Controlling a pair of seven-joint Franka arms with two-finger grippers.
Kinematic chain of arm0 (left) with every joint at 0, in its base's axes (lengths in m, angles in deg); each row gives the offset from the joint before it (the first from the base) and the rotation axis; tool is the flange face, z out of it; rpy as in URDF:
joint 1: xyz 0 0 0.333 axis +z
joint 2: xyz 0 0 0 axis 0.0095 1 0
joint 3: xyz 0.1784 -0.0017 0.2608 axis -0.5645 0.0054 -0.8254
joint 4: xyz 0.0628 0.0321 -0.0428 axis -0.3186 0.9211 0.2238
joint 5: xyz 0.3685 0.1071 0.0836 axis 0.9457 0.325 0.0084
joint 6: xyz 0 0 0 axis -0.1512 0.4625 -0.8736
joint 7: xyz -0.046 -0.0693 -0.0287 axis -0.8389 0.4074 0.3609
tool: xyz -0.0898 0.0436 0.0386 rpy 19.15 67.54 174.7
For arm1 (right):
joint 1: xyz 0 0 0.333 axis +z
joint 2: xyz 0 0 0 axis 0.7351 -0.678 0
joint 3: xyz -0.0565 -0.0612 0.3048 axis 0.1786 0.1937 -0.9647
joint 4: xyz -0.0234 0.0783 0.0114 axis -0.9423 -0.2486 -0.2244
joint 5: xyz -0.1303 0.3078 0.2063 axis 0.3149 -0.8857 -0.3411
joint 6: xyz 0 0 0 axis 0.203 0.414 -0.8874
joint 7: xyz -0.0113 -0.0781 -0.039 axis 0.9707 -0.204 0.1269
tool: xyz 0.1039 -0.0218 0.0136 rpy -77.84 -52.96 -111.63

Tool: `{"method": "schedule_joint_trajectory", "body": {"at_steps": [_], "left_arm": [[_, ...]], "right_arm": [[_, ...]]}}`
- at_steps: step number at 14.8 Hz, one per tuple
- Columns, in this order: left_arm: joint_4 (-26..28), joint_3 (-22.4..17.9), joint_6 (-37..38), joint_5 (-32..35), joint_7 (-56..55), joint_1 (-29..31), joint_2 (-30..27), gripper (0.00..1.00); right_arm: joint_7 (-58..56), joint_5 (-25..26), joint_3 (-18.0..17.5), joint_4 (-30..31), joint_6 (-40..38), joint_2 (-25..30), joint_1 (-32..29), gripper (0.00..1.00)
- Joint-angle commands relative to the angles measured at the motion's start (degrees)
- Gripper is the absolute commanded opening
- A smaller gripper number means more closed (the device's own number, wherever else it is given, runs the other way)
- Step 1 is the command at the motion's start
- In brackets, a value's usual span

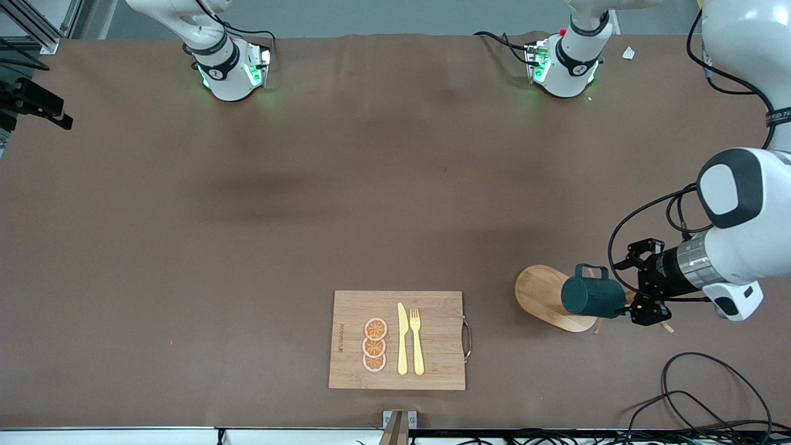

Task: Transfer cup from left to right arm and place
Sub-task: 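Close the left gripper around the teal mug body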

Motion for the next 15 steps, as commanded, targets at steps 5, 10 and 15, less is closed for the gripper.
{"method": "schedule_joint_trajectory", "body": {"at_steps": [5, 10, 15], "left_arm": [[-1.4, 0.2, -0.7, -1.6, -2.9, -0.7, 3.3, 0.99], [-1.3, 0.3, -1.1, -1.7, -2.5, -1.3, 4.2, 0.95], [-1.4, 0.3, -1.1, -1.7, -0.2, -1.2, 4.0, 0.54]], "right_arm": [[0.2, -0.4, -0.1, 1.0, 0.0, 1.0, 0.8, 1.0], [0.2, -0.4, -0.1, 1.0, 0.2, 1.0, 0.8, 1.0], [0.2, 0.0, 0.0, 1.1, 0.4, 1.0, 0.6, 1.0]]}}
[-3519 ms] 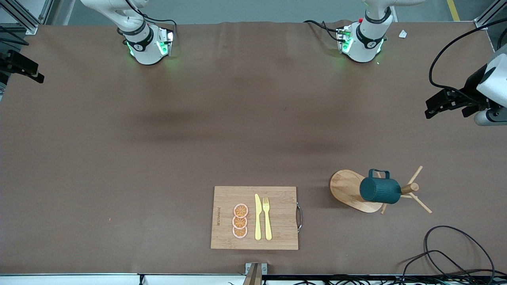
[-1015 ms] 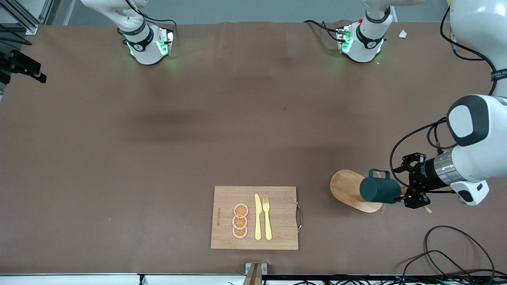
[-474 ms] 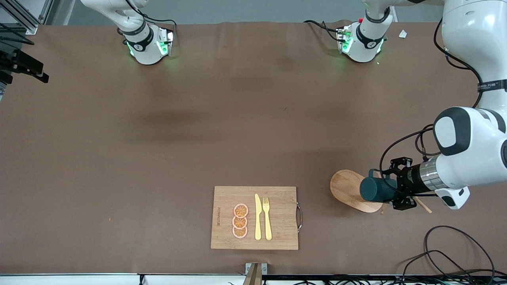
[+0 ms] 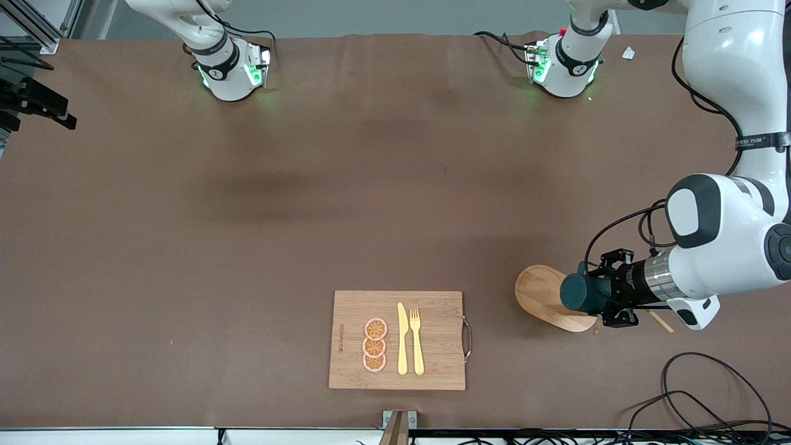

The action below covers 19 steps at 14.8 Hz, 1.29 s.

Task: Transfer cup from left to right arm and place
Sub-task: 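Close the left gripper around the teal mug body, then lift the teal mug off the stand with the left gripper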

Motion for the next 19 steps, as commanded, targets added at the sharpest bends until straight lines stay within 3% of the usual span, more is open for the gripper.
{"method": "schedule_joint_trajectory", "body": {"at_steps": [1, 11, 17, 19], "left_arm": [[-1.0, -0.2, -0.1, -0.8, 1.4, -0.2, -0.1, 0.55], [-0.9, 7.6, 0.1, 1.0, 0.4, -1.0, -6.5, 0.55], [-1.0, 8.6, -0.1, 8.6, 0.5, -11.7, -9.5, 0.55], [-1.0, 8.7, -3.1, 14.0, 0.8, -17.2, -9.6, 0.57]], "right_arm": [[0.2, 0.1, 0.2, 1.1, 0.4, 1.0, 0.1, 1.0], [0.3, 0.5, 0.3, 0.4, 0.7, 0.9, 0.0, 1.0], [0.9, 0.4, 0.6, -0.2, 0.9, -0.4, -0.5, 1.0], [0.5, 0.4, 0.7, -0.6, 1.4, -1.6, -0.6, 1.0]]}}
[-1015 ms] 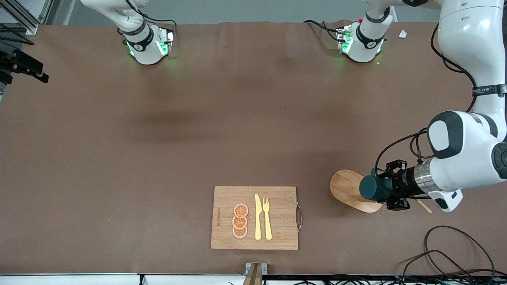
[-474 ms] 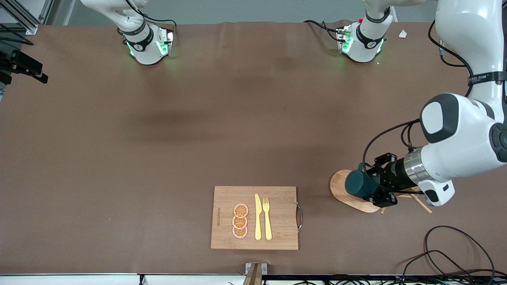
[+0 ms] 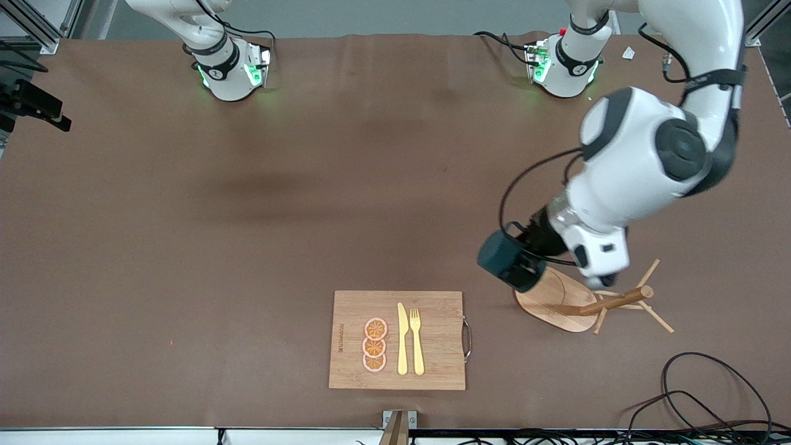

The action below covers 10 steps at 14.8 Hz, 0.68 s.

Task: Transfer cup from left to right arm and place
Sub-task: 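Lift the teal mug off the stand with the left gripper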

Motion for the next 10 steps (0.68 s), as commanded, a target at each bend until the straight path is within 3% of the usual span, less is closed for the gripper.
{"method": "schedule_joint_trajectory", "body": {"at_steps": [1, 5, 10], "left_arm": [[1.2, -0.5, -4.3, 8.5, 0.0, -7.6, -1.2, 0.57], [1.6, -0.6, -9.6, 22.7, -2.6, -18.6, 0.5, 0.56], [2.0, -0.6, -17.3, 49.9, -15.1, -29.3, 8.8, 0.53]], "right_arm": [[0.2, 0.2, -0.2, -0.4, 0.7, -1.1, -0.8, 1.0], [0.3, -0.4, -0.2, -0.3, 3.6, -4.5, -2.7, 1.0], [-0.8, -0.6, -0.2, -0.5, 8.0, -10.1, -3.8, 1.0]]}}
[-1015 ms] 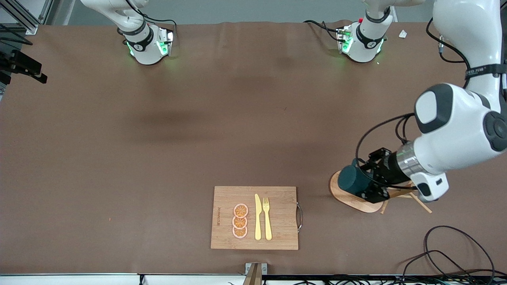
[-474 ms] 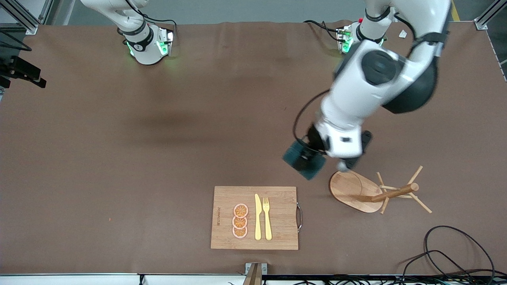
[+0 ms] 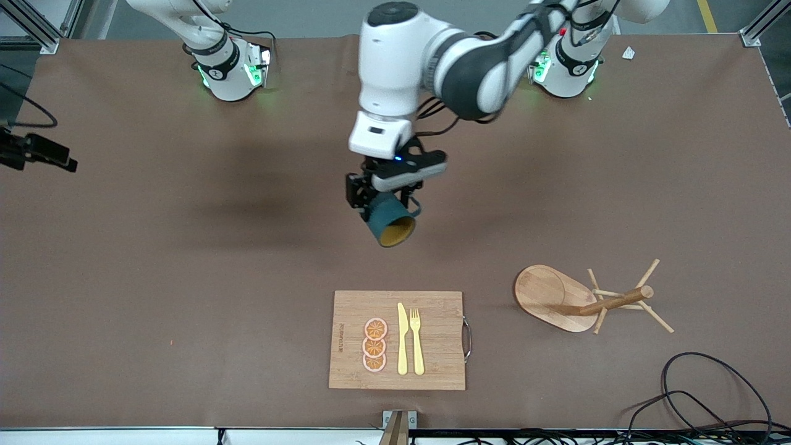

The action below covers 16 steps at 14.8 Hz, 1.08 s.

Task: Transfer cup from left to right arm and place
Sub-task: 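Lift the teal mug off the stand with the left gripper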

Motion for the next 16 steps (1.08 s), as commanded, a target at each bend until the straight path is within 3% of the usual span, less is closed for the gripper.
{"method": "schedule_joint_trajectory", "body": {"at_steps": [1, 3, 7, 13, 16], "left_arm": [[-0.8, -0.6, -4.5, 15.7, -7.2, -4.4, 6.0, 0.52], [-0.8, -0.6, -4.5, 29.9, -14.1, -7.7, 11.1, 0.5], [-0.7, -0.9, -2.3, 50.4, -25.0, -12.9, 18.2, 0.47], [-0.8, -1.1, 7.5, 69.7, -36.1, -17.7, 26.5, 0.46], [-0.8, -1.1, 11.5, 73.3, -40.7, -19.9, 29.2, 0.46]], "right_arm": [[-2.4, 0.0, -0.6, -0.6, 0.9, -2.4, -1.3, 1.0], [-3.1, 0.3, -0.6, -0.6, 1.6, -4.0, -1.3, 1.0], [-2.7, -0.7, -0.6, 0.0, 5.4, -6.5, -1.2, 1.0], [1.0, -3.5, -0.7, 7.0, 15.3, -8.4, -0.5, 1.0], [5.3, -3.6, -0.8, 9.8, 18.5, -8.6, 1.0, 1.0]]}}
